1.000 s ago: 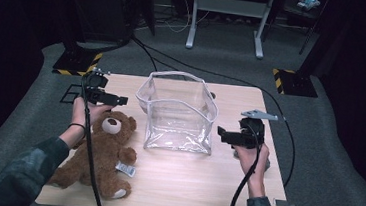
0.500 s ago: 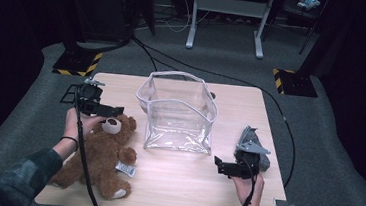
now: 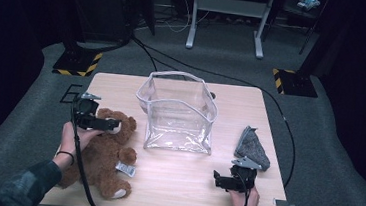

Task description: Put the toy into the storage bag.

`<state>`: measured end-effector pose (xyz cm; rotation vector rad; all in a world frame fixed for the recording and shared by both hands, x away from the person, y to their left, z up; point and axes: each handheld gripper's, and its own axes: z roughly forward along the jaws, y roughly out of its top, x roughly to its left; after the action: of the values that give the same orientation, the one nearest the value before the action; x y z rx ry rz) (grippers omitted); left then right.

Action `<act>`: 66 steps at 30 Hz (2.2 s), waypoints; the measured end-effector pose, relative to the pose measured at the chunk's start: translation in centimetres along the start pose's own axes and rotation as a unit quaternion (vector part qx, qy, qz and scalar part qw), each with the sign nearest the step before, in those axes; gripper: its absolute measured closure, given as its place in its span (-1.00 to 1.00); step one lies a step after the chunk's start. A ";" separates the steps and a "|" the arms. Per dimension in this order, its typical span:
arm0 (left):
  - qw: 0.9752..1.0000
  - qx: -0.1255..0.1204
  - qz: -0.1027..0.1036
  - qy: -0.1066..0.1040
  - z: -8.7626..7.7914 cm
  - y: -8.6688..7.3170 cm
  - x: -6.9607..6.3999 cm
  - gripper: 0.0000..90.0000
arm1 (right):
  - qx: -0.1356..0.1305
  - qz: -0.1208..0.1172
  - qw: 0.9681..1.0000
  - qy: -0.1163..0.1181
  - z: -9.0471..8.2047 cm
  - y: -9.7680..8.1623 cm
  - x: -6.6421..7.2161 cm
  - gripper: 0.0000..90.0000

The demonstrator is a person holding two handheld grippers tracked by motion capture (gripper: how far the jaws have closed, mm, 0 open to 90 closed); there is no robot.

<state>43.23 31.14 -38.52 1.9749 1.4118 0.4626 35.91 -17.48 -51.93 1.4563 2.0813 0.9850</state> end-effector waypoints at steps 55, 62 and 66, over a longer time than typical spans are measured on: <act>0.994 0.092 0.017 0.047 6.6 -6.4 1.5 -0.14 | 0.006 -0.007 1.000 0.004 0.7 -0.7 0.1 -0.91; 0.998 0.055 0.010 0.028 5.4 -6.5 1.9 -0.07 | 0.007 -0.007 1.000 0.005 0.7 -0.7 0.1 -0.90; 0.999 0.035 0.007 0.016 4.6 -6.3 2.3 -0.05 | 0.007 -0.007 1.000 0.006 0.7 -0.7 0.1 -0.90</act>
<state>42.50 33.12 -46.32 2.0422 1.4515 0.4589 35.91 -17.31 -52.89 1.4457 2.1074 0.9771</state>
